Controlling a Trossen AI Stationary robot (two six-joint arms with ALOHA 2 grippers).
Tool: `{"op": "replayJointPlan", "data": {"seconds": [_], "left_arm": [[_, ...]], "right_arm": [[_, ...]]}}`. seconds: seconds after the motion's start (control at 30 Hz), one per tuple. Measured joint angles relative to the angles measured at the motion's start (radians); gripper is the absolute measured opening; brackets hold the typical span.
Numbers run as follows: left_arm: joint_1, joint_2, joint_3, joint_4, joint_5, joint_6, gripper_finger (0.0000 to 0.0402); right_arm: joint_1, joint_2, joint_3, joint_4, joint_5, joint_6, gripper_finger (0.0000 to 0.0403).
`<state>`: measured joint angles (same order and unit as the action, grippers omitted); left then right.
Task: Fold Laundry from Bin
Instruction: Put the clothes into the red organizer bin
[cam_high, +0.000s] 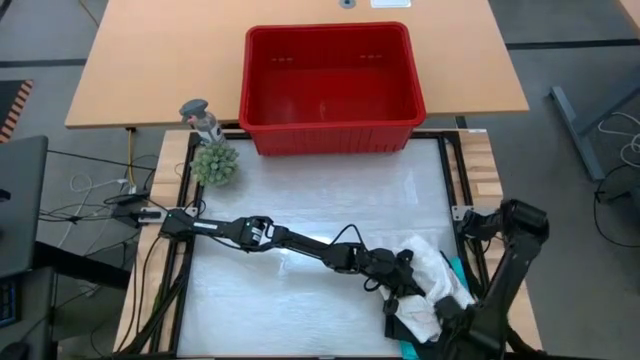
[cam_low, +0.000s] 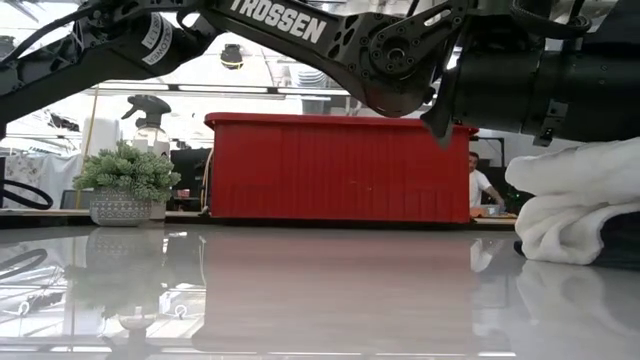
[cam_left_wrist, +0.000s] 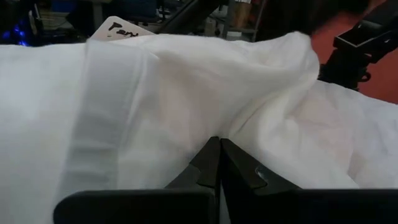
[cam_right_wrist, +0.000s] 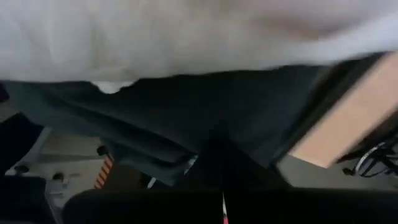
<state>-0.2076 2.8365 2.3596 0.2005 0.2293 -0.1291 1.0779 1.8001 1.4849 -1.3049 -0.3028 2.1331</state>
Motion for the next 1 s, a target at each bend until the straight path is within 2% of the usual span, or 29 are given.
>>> {"op": "replayJointPlan", "data": {"seconds": [0.2, 0.3, 0.37, 0.63, 0.87, 1.0], "left_arm": [[0.003, 0.0, 0.0, -0.004, 0.013, -0.008, 0.0], [0.009, -0.002, 0.0, -0.026, 0.054, -0.008, 0.0], [0.019, -0.023, 0.0, -0.1, 0.093, -0.008, 0.0], [0.089, -0.096, 0.002, -0.483, 0.133, 0.143, 0.0], [0.206, -0.165, 0.005, -0.83, 0.215, 0.267, 0.0], [0.283, -0.208, 0.001, -0.993, 0.214, 0.349, 0.0]], "right_arm": [[-0.001, 0.069, -0.106, 0.262, -0.039, -0.011, 0.0018], [-0.027, 0.07, -0.195, 0.393, -0.028, -0.032, 0.0018], [-0.053, 0.068, -0.252, 0.446, -0.009, -0.073, 0.0018], [-0.239, 0.061, -0.404, 0.539, 0.033, -0.436, 0.0017], [-0.425, 0.059, -0.42, 0.503, 0.115, -0.769, 0.0017], [-0.54, 0.058, -0.42, 0.506, 0.182, -0.951, 0.0017]]}}
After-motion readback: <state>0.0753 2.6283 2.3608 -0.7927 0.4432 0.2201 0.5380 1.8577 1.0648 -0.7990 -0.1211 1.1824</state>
